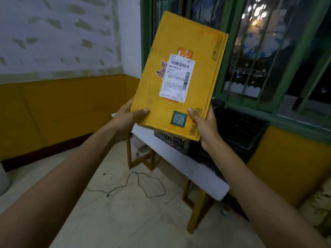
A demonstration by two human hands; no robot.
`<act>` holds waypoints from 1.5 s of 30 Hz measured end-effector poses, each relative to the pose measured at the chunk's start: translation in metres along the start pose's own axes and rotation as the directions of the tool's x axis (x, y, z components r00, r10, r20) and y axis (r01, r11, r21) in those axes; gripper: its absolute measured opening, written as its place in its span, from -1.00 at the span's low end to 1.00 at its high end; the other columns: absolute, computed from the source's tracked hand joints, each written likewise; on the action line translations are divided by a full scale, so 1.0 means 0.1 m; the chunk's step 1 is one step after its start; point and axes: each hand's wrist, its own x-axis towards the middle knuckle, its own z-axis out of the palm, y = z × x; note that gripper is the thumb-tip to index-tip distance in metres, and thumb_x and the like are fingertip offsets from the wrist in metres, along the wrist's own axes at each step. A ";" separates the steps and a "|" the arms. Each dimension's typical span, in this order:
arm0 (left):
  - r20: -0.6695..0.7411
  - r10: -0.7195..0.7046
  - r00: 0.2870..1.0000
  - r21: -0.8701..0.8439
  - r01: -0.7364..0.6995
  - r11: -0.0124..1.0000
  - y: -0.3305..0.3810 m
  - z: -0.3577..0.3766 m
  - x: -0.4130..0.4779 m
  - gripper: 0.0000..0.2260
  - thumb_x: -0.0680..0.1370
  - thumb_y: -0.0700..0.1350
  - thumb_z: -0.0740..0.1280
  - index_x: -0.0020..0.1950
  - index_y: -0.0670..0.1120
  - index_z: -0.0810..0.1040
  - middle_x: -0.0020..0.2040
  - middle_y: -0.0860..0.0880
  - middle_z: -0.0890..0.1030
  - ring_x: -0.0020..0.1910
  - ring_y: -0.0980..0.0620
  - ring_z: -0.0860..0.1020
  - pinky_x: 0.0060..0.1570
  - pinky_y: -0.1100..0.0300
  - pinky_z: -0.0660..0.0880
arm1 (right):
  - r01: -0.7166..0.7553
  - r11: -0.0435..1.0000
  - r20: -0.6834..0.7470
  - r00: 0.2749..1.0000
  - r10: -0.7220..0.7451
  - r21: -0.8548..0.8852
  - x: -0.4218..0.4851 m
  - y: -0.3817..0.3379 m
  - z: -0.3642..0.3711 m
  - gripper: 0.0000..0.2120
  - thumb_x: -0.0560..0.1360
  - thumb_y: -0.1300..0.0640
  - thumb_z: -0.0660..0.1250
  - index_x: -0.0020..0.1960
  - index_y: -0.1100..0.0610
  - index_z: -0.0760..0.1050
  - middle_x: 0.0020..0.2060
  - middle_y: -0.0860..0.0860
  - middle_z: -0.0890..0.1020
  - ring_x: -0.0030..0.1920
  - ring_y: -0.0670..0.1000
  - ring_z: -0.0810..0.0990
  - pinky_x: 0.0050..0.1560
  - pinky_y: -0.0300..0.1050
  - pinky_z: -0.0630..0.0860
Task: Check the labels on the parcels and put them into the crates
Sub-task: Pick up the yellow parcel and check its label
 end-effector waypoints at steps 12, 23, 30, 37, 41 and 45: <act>0.226 -0.002 0.974 -0.075 0.020 0.997 -0.22 -0.36 2.98 -0.55 0.58 -0.19 0.28 0.45 -0.02 0.28 0.09 0.05 0.55 -0.03 0.08 0.56 -0.29 0.31 0.56 | 0.108 0.993 -0.234 0.965 -0.117 -0.049 2.35 0.50 0.59 -0.38 0.55 0.16 0.34 0.53 -0.04 0.17 0.30 0.01 0.53 0.22 0.10 0.56 0.24 0.19 0.50; 0.325 -0.069 0.943 0.118 0.032 0.992 -1.02 -0.35 4.83 -0.59 0.58 -0.08 0.30 0.40 0.11 0.29 0.02 0.22 0.51 -0.11 0.31 0.50 -0.41 0.50 0.45 | -0.029 0.991 -0.402 0.915 -0.026 -0.131 3.71 1.40 0.57 -0.38 0.58 0.09 0.31 0.54 -0.09 0.11 0.35 -0.04 0.48 0.28 0.09 0.52 0.22 0.15 0.52; 0.356 -0.104 0.929 0.275 0.002 0.961 -1.59 -0.31 5.56 -0.76 0.57 -0.05 0.31 0.21 0.12 0.40 -0.05 0.24 0.53 -0.19 0.36 0.51 -0.37 0.51 0.45 | -0.279 0.946 -0.481 0.860 0.169 -0.167 4.21 2.02 0.34 -0.63 0.59 0.00 0.28 0.37 -0.14 0.33 0.14 -0.09 0.56 0.18 0.10 0.56 0.23 0.17 0.48; 0.432 -0.109 0.895 0.507 -0.141 0.850 -2.23 -0.18 6.10 -0.66 0.58 0.01 0.28 0.34 -0.04 0.41 0.19 -0.01 0.55 0.08 -0.01 0.54 0.04 0.13 0.47 | -0.432 0.887 -0.511 0.806 0.299 -0.163 4.72 2.52 0.05 -0.56 0.57 0.04 0.30 0.43 -0.02 0.33 0.23 0.01 0.57 0.14 0.07 0.57 0.01 -0.08 0.50; 0.510 -0.194 0.838 0.821 -0.406 0.402 -2.60 -0.08 6.40 -0.39 0.59 0.12 0.21 0.53 -0.13 0.11 0.50 -0.16 0.24 0.45 -0.17 0.25 0.35 -0.18 0.26 | -0.509 0.858 -0.562 0.732 0.386 -0.074 5.01 2.80 -0.05 -0.62 0.57 0.10 0.32 0.37 0.02 0.39 0.13 0.04 0.61 -0.08 -0.02 0.63 -0.31 -0.23 0.55; 0.728 -0.259 0.635 0.638 -0.765 -0.087 -2.90 0.06 6.57 -0.46 0.64 0.12 0.02 0.57 0.01 -0.07 0.58 -0.02 -0.06 0.55 -0.08 -0.15 0.40 -0.29 -0.22 | -0.607 0.795 -0.593 0.641 0.487 -0.002 5.08 3.05 -0.09 -0.59 0.57 0.15 0.31 0.40 0.03 0.35 0.15 0.09 0.60 -0.01 0.06 0.62 -0.11 -0.06 0.58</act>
